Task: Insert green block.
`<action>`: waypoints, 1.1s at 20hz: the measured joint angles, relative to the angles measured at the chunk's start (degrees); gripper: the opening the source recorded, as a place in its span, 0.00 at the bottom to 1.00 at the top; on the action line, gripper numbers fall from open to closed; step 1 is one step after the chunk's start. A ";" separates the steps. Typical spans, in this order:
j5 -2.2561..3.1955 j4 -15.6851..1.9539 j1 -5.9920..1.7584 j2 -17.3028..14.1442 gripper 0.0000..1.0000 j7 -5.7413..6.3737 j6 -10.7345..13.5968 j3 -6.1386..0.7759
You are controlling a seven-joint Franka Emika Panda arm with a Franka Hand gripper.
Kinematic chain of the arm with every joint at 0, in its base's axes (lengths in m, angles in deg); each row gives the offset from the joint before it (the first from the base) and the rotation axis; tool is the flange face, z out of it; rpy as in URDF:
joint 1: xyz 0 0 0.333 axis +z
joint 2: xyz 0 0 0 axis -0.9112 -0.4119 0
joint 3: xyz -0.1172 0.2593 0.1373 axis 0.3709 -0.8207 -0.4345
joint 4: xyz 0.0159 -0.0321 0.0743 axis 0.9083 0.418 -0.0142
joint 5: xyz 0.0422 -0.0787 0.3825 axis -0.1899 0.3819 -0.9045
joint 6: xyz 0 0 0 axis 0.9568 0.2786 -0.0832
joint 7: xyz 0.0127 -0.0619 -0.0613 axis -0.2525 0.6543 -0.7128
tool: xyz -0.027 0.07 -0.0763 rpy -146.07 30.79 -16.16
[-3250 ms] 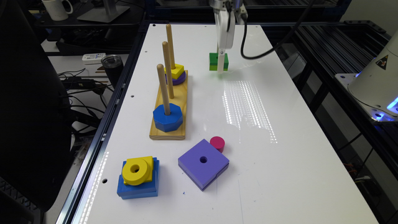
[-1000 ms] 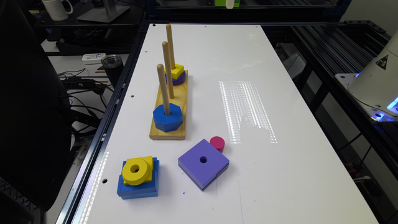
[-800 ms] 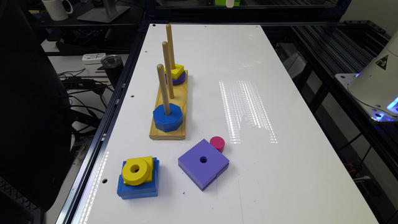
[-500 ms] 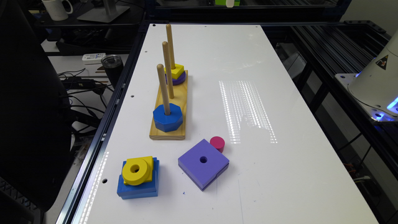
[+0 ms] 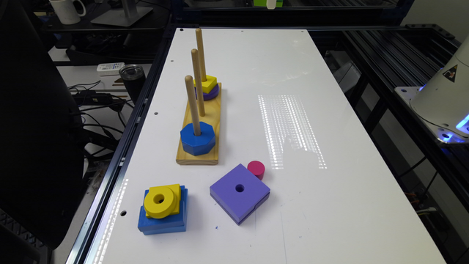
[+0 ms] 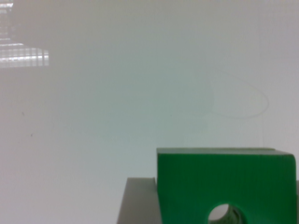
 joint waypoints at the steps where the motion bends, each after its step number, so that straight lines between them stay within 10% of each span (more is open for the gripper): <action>1: 0.00 0.01 0.00 0.00 0.00 0.00 -0.01 0.00; 12: -0.14 0.02 0.03 -0.01 0.00 0.72 -0.11 -1.17; 22: -0.80 -0.03 0.06 -1.09 0.00 4.29 -1.74 -5.34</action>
